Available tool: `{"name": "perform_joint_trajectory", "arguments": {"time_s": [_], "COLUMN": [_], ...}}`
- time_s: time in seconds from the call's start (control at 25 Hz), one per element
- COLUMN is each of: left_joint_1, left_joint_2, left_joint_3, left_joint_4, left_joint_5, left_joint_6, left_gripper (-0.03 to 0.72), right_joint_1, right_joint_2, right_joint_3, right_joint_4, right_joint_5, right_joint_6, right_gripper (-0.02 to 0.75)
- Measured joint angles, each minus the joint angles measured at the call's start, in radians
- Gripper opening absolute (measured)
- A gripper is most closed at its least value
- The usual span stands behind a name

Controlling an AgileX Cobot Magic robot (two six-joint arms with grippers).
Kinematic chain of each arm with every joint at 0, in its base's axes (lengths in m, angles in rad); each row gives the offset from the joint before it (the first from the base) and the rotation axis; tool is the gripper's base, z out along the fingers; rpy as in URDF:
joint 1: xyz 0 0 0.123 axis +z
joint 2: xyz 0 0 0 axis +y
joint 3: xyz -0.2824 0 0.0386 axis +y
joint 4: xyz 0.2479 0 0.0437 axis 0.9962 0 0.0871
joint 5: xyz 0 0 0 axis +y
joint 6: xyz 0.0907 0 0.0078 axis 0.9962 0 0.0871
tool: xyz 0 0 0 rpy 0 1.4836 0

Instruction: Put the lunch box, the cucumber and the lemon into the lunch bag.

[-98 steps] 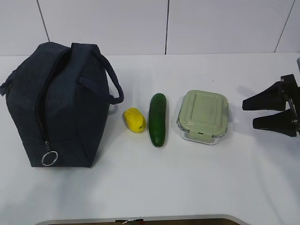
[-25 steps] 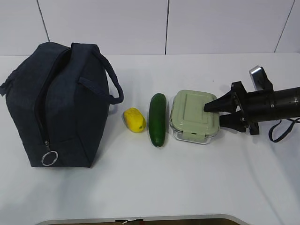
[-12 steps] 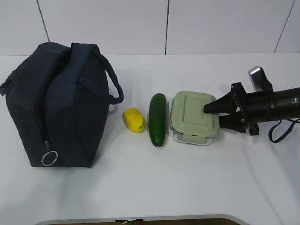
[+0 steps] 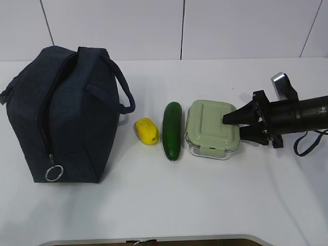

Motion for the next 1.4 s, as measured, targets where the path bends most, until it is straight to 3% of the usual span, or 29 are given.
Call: {"name": "perform_joint_trajectory", "arguments": {"time_s": [1.4], "left_joint_1": [0.0], "left_joint_2": [0.0], "left_joint_3": [0.0], "left_joint_4": [-0.012], "left_joint_5": [0.0], "left_joint_6": [0.0], "left_gripper": [0.295], "right_joint_1": [0.001], "right_joint_2": [0.009], "right_joint_3": [0.0], "right_joint_4": [-0.024], "right_joint_5": [0.061], "right_joint_6": [-0.004], "right_gripper": [0.386]}}
